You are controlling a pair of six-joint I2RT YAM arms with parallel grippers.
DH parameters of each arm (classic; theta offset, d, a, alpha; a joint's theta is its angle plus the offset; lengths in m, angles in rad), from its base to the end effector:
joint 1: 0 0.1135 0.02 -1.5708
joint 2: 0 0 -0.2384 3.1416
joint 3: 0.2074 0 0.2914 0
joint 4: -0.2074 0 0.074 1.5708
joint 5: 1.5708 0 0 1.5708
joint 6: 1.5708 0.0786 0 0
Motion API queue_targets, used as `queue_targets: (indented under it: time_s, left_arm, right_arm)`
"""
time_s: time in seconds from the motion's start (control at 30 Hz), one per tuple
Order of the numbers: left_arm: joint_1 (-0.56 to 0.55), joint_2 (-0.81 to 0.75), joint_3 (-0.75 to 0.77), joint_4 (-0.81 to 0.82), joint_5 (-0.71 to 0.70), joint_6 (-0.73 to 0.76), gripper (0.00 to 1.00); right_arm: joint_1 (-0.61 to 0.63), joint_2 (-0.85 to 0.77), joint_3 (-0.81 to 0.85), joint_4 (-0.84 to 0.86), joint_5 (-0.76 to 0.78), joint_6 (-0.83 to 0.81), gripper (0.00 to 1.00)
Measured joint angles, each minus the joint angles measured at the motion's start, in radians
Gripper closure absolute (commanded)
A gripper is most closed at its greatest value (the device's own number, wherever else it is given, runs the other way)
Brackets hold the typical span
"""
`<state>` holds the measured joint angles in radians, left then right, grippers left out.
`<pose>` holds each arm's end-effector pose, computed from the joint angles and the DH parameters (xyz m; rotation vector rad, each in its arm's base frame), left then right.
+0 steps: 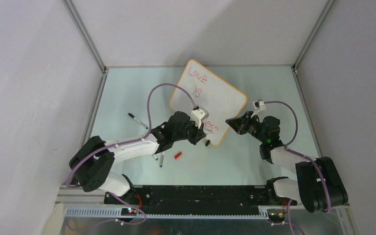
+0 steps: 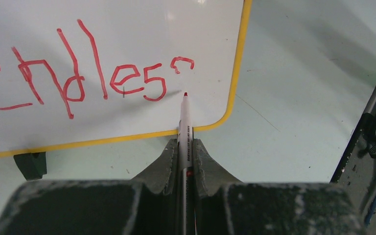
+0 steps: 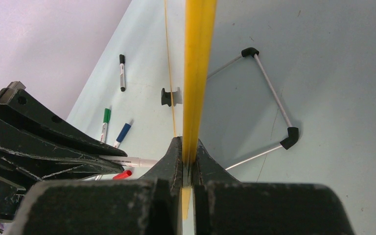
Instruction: Write a sentence on the whiteboard
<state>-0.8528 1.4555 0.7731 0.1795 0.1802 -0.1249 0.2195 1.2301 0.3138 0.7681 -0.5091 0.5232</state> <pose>0.2422 -0.2987 0.1441 0.8758 1.9753 -0.7712 0.2870 0.1033 0.1274 -0.1237 1.7974 0.9760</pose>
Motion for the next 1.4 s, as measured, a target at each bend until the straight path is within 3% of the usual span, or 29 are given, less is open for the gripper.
queue_targets:
  time_s: [1.4]
  left_arm:
    - [0.000, 0.005, 0.011, 0.045, -0.047, -0.006, 1.00]
  right_arm:
    - [0.000, -0.002, 0.000, -0.002, 0.000, 0.000, 1.00]
